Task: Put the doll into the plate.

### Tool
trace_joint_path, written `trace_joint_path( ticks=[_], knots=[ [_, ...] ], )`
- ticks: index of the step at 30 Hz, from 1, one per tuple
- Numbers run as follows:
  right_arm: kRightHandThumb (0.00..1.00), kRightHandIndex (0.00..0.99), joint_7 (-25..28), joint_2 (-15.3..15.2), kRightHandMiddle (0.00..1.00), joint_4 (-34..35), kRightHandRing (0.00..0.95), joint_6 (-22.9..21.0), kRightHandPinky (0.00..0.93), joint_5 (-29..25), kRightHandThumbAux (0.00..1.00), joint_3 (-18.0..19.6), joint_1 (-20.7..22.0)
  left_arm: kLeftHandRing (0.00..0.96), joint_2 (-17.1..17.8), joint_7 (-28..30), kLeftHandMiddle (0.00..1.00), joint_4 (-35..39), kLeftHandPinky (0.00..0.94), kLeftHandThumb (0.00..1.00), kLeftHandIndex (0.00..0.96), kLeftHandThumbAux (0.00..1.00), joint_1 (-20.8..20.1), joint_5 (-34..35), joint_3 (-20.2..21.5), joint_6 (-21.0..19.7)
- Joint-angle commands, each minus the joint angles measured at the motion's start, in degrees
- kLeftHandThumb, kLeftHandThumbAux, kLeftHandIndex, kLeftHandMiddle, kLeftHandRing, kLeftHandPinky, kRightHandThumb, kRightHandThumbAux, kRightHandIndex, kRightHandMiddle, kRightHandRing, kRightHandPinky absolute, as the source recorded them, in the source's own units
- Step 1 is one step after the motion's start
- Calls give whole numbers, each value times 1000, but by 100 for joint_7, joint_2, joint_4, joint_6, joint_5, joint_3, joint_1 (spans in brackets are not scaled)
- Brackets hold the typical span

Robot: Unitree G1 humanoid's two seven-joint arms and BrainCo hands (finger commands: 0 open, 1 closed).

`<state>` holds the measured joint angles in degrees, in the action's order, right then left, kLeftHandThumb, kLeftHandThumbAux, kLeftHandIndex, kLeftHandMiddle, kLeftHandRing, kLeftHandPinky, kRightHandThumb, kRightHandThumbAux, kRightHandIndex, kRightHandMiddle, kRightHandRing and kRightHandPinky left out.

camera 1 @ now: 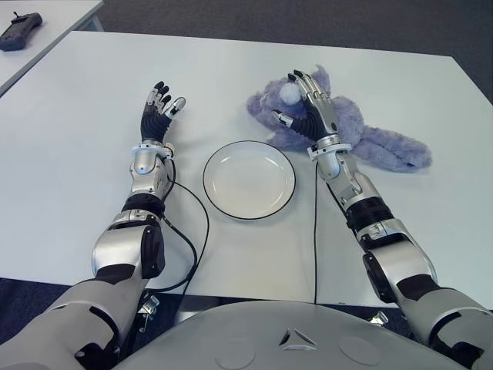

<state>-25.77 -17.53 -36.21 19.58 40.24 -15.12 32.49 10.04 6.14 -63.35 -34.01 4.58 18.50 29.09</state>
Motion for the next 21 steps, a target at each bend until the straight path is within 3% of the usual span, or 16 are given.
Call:
trace_joint_path(
  ticks=[1, 14, 21],
  knots=[
    [295, 0, -25, -87, 0, -114, 0, -130, 0, 49, 395, -85, -75, 49, -375, 92, 101, -1068, 0, 0, 42, 602, 1394, 186, 148, -507],
    [297, 0, -365, -73, 0, -110, 0, 55, 0, -38, 450, -6, -130, 39, -391, 104, 88, -1060, 0, 0, 36, 560, 1402, 103, 125, -451],
    [306, 15, -541, -55, 7, -157, 23, 207, 124, -139, 498, 35, -132, 43, -412, 158, 95, -1059, 0, 0, 36, 555, 1387, 152, 162, -449]
  ],
)
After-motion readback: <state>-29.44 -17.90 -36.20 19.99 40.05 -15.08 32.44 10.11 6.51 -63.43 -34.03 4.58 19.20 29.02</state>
